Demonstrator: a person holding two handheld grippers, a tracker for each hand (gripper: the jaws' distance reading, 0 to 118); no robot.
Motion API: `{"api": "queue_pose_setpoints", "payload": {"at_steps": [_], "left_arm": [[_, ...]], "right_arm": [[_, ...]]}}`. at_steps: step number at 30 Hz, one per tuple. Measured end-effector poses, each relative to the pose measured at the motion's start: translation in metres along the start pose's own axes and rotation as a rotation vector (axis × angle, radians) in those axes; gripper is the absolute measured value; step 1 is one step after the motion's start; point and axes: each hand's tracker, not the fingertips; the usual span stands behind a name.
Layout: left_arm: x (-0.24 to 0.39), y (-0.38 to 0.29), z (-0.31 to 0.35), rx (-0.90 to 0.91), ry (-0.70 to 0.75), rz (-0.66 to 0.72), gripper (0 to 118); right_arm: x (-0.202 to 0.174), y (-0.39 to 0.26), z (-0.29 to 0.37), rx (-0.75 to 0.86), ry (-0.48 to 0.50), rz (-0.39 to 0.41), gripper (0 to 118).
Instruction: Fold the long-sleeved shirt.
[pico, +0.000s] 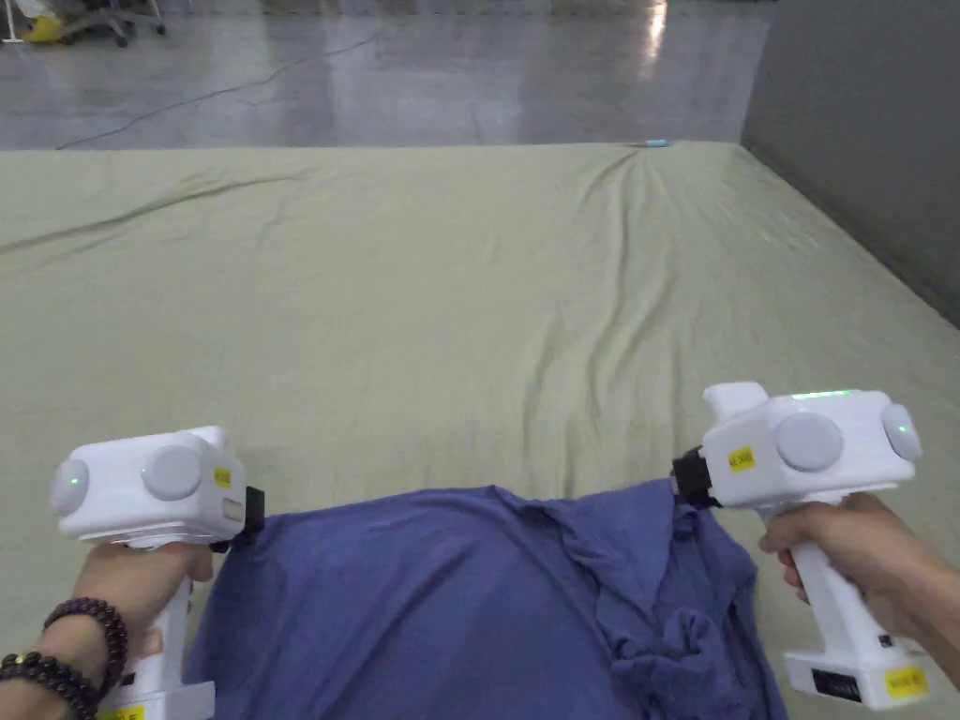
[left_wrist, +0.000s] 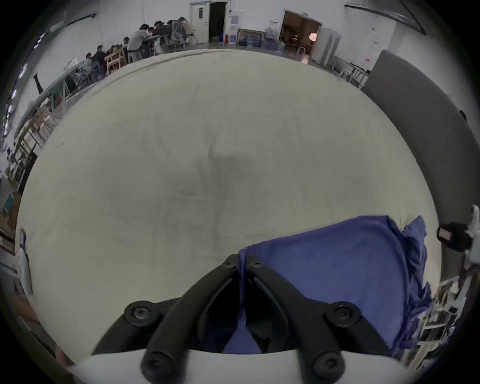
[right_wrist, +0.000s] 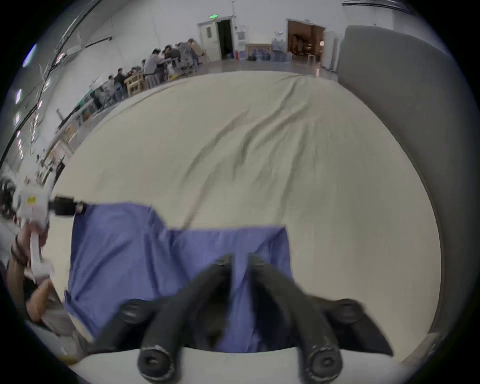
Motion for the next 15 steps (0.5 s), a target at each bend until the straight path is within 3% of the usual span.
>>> {"api": "queue_pose_setpoints", "payload": {"at_steps": [1,2,3,5,7,10,12,14,15], "left_arm": [[-0.001,0.002,0.005,0.005,-0.005,0.011,0],[-0.002,0.004,0.011,0.015,-0.01,0.012,0],[-0.003,0.006,0.016,0.025,-0.014,0.009,0],[-0.001,0.008,0.022,0.039,-0.012,-0.006,0],[0.001,0.009,0.027,0.051,-0.022,-0.009,0],[0.005,0.008,0.028,0.052,-0.035,-0.021,0],[0.006,0.008,0.028,0.05,-0.024,-0.03,0],[0.006,0.007,0.027,0.049,-0.025,-0.034,0],[0.006,0.006,0.027,0.049,-0.025,-0.033,0]], "right_arm": [[0.005,0.011,-0.007,-0.006,-0.016,-0.039,52],[0.009,0.021,-0.018,-0.037,0.0,-0.078,72],[0.014,0.03,-0.03,-0.09,0.021,-0.101,74],[0.021,0.039,-0.053,-0.173,0.017,-0.107,72],[0.016,0.042,-0.071,-0.202,-0.046,-0.067,69],[0.011,0.04,-0.091,-0.223,-0.059,-0.063,42],[0.008,0.035,-0.096,-0.272,-0.035,-0.117,34],[0.003,0.036,-0.092,-0.25,-0.063,-0.098,9],[0.003,0.036,-0.089,-0.244,-0.042,-0.108,9]]}}
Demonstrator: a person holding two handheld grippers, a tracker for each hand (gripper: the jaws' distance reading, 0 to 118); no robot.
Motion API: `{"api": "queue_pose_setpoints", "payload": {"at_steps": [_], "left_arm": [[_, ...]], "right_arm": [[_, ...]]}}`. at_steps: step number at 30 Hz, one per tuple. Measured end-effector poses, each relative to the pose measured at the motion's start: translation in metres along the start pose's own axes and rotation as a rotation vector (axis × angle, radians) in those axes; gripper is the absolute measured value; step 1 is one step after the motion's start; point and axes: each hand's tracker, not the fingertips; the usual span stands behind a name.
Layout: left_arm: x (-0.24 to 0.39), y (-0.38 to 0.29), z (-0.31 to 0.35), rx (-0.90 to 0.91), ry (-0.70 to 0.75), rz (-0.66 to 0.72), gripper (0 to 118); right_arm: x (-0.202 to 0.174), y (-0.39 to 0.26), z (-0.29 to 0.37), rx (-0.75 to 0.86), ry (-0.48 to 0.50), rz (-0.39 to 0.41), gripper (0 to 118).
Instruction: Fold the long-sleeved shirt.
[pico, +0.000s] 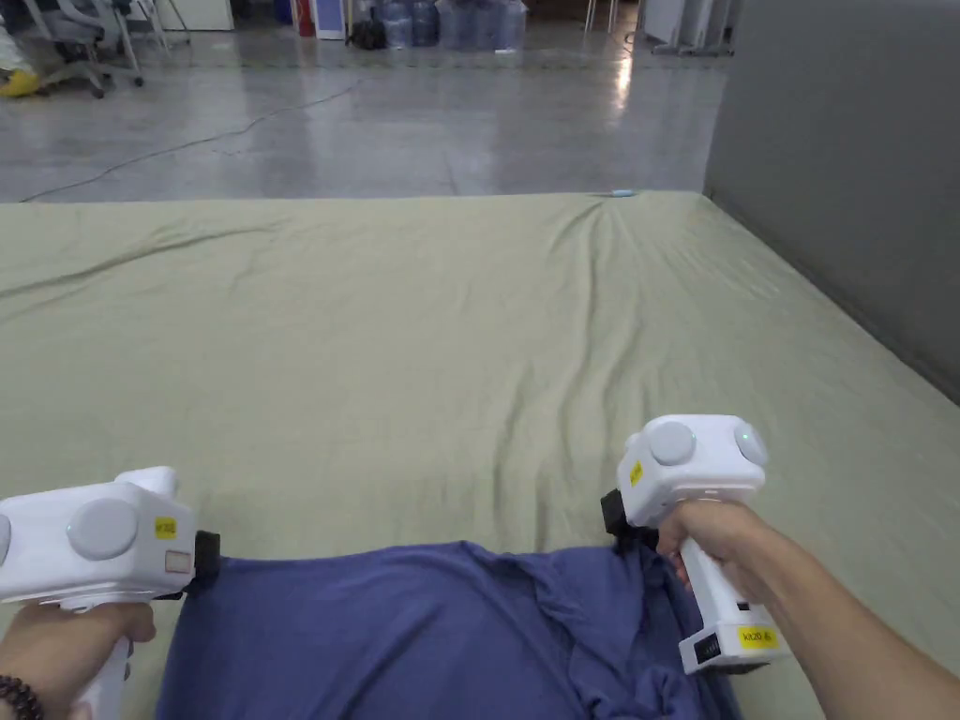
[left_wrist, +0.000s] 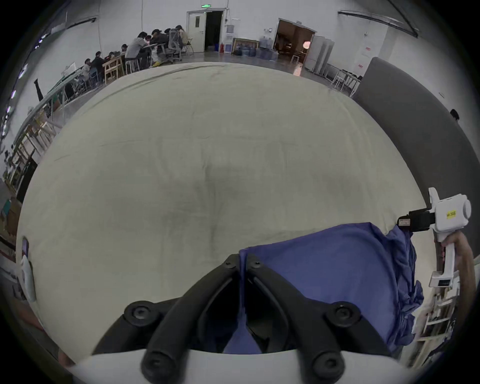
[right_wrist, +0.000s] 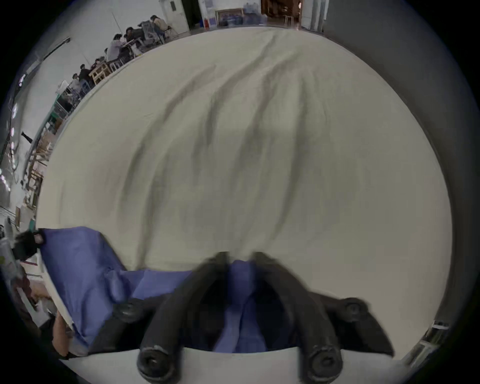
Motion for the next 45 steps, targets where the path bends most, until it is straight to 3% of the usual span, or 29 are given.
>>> {"api": "queue_pose_setpoints", "payload": {"at_steps": [1,3,8,11,16,22,26,30,34,37,39,40,42,43,45], "left_arm": [[-0.001,0.0,0.0,0.0,0.002,0.004,0],[-0.001,-0.001,0.002,0.005,0.003,0.012,0],[-0.006,-0.005,0.026,0.04,-0.023,0.012,0],[-0.009,-0.009,0.057,0.078,-0.05,0.003,0],[-0.02,-0.046,0.122,0.079,-0.112,-0.031,0],[-0.044,-0.119,0.169,0.035,-0.109,-0.054,0],[-0.054,-0.172,0.175,-0.024,-0.112,-0.051,0],[-0.05,-0.21,0.155,-0.15,-0.113,-0.064,0],[-0.032,-0.23,0.12,-0.265,-0.052,-0.152,0],[-0.025,-0.234,0.109,-0.274,-0.027,-0.132,0],[-0.026,-0.234,0.117,-0.236,-0.021,-0.097,0],[-0.029,-0.233,0.124,-0.193,-0.028,-0.051,19],[-0.033,-0.229,0.141,-0.138,-0.059,-0.018,95],[-0.034,-0.228,0.153,-0.111,-0.073,-0.004,118],[-0.033,-0.221,0.178,-0.034,-0.1,0.011,117]], "right_arm": [[-0.001,-0.003,0.003,0.016,0.062,-0.035,9],[-0.006,-0.008,0.008,0.047,-0.006,0.015,9],[0.006,-0.015,0.045,0.128,0.051,-0.004,9],[0.013,-0.023,0.09,0.213,0.073,0.037,9],[0.018,-0.087,0.171,0.338,0.111,0.161,9],[0.028,-0.196,0.228,0.366,0.169,0.22,9],[0.036,-0.265,0.223,0.289,0.2,0.253,9],[0.04,-0.299,0.185,0.137,0.168,0.273,9],[0.026,-0.309,0.137,-0.035,0.097,0.356,9],[0.024,-0.309,0.125,-0.03,0.051,0.351,10],[0.029,-0.306,0.133,0.013,0.037,0.285,23],[0.032,-0.305,0.14,0.035,0.023,0.256,48],[0.038,-0.306,0.159,0.094,0.008,0.213,93],[0.04,-0.306,0.171,0.141,0.005,0.184,98],[0.038,-0.304,0.195,0.22,-0.012,0.139,98]]}}
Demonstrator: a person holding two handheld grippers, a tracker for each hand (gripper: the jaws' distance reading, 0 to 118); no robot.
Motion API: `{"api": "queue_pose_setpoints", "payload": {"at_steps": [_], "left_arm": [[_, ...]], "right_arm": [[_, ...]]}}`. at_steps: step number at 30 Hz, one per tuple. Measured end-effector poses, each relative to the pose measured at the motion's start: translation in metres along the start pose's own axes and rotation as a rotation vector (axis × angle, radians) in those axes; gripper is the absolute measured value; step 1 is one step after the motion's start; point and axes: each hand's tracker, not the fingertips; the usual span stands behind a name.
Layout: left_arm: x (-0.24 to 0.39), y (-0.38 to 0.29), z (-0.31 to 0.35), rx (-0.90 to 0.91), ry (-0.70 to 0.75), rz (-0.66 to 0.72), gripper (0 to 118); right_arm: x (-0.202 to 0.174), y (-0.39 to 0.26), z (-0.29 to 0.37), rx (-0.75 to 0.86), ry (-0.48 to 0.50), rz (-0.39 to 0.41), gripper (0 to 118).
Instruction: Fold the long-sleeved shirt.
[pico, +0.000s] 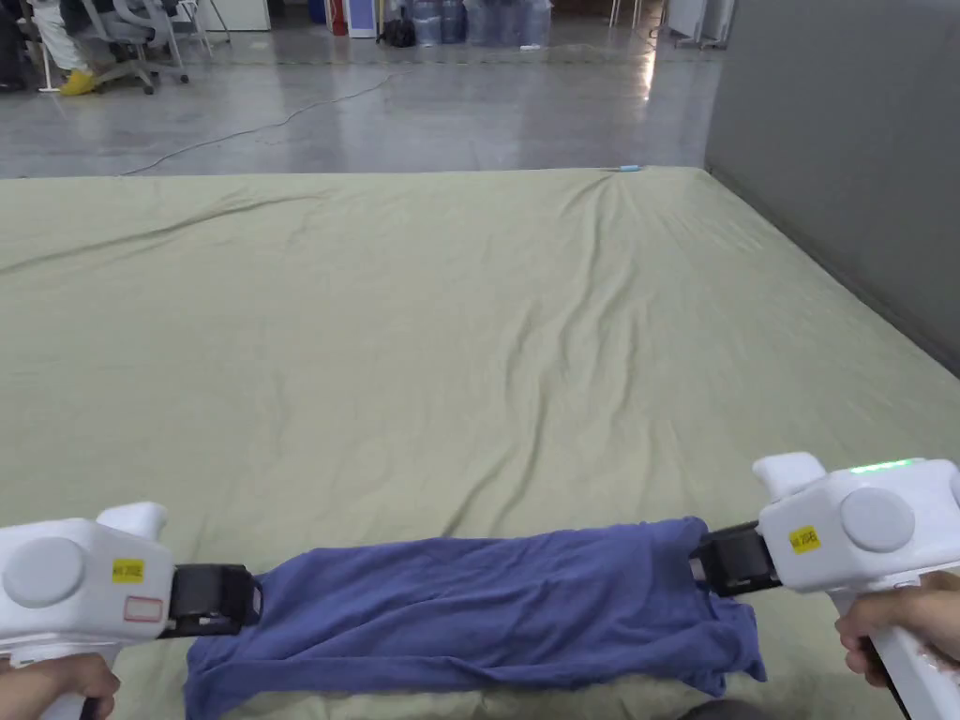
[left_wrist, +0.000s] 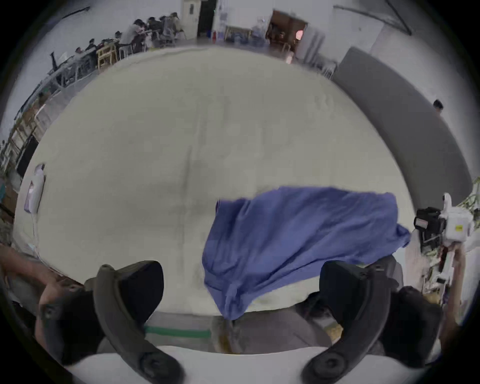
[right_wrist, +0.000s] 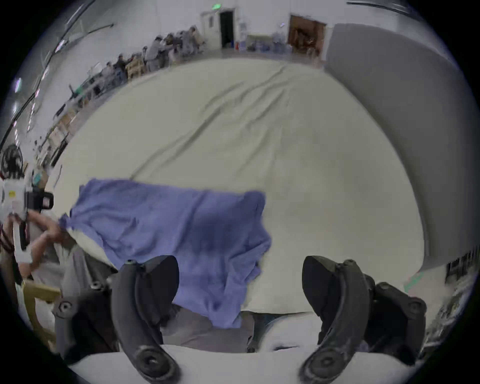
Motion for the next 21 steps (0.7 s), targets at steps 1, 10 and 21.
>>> {"api": "queue_pose_setpoints", "payload": {"at_steps": [1,10,21], "left_arm": [[0.003,0.003,0.008,0.009,-0.006,0.003,117],[0.032,0.014,0.029,0.144,0.114,-0.101,0],[-0.081,-0.01,-0.04,0.009,-0.416,0.374,118]], "right_arm": [[-0.003,0.004,0.007,0.023,-0.011,-0.006,98],[-0.037,0.031,0.03,0.084,0.0,0.015,0],[-0.07,0.033,0.024,0.068,0.104,-0.018,0]]}}
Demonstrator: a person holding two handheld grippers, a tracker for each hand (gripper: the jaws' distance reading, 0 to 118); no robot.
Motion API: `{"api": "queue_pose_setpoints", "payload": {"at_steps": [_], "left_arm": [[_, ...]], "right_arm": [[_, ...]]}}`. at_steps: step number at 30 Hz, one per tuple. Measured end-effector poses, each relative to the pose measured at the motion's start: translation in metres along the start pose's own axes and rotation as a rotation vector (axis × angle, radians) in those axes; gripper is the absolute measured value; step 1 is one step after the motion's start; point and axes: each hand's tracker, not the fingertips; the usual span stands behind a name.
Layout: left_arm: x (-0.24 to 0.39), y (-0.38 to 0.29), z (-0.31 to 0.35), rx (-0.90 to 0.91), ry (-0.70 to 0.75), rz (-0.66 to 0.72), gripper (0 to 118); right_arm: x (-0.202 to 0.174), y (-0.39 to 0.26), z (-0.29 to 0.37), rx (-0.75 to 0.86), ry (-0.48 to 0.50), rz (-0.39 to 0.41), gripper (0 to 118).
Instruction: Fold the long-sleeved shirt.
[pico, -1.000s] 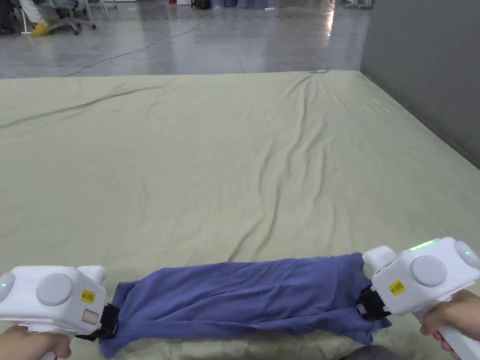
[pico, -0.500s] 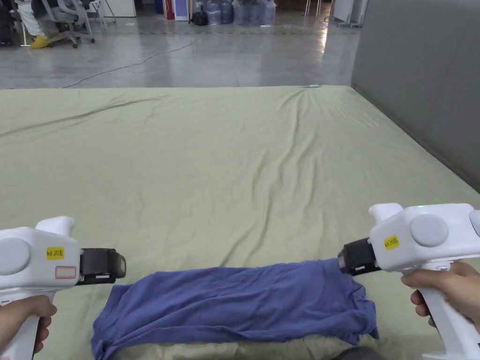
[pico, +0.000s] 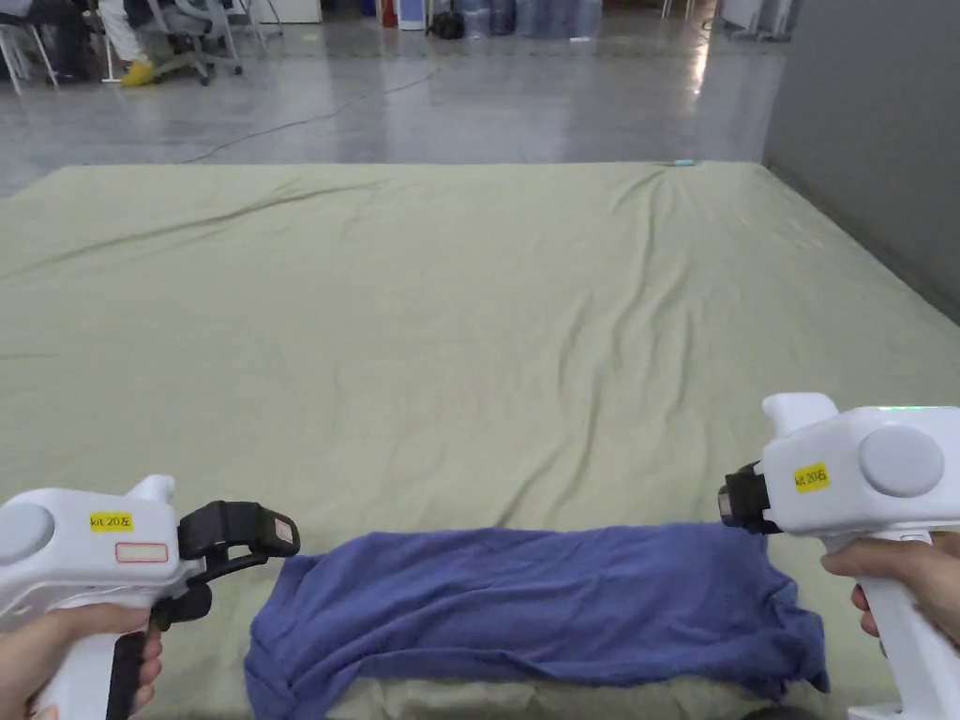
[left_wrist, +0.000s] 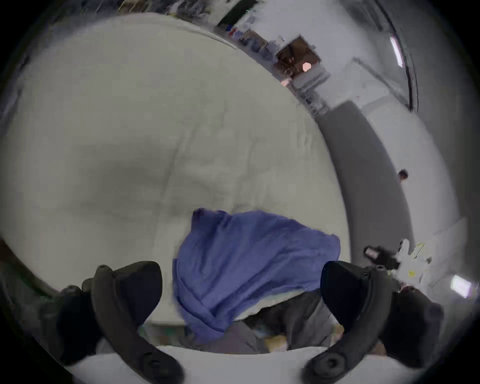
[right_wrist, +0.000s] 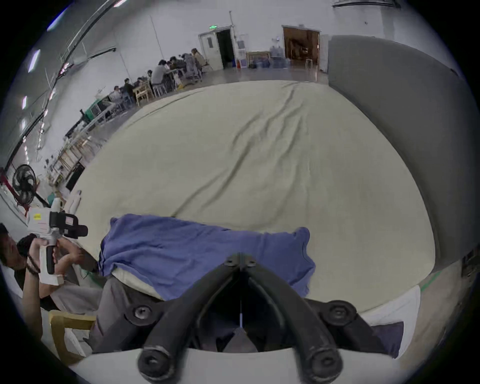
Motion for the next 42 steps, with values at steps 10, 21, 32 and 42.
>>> {"api": "queue_pose_setpoints", "payload": {"at_steps": [10,21,32,42], "left_arm": [[-0.05,-0.021,-0.064,-0.117,-0.372,0.172,118],[-0.026,-0.007,-0.085,-0.081,-0.306,0.016,8],[-0.036,0.025,-0.04,0.11,-0.092,-0.03,8],[-0.076,0.059,0.084,0.25,0.108,0.051,8]], "right_arm": [[-0.028,0.02,-0.036,-0.051,0.066,0.014,0],[-0.041,0.023,-0.029,-0.02,0.044,0.048,0],[-0.042,0.016,-0.021,-0.028,0.026,0.023,0],[-0.053,0.019,-0.025,-0.01,0.078,0.029,0]]}}
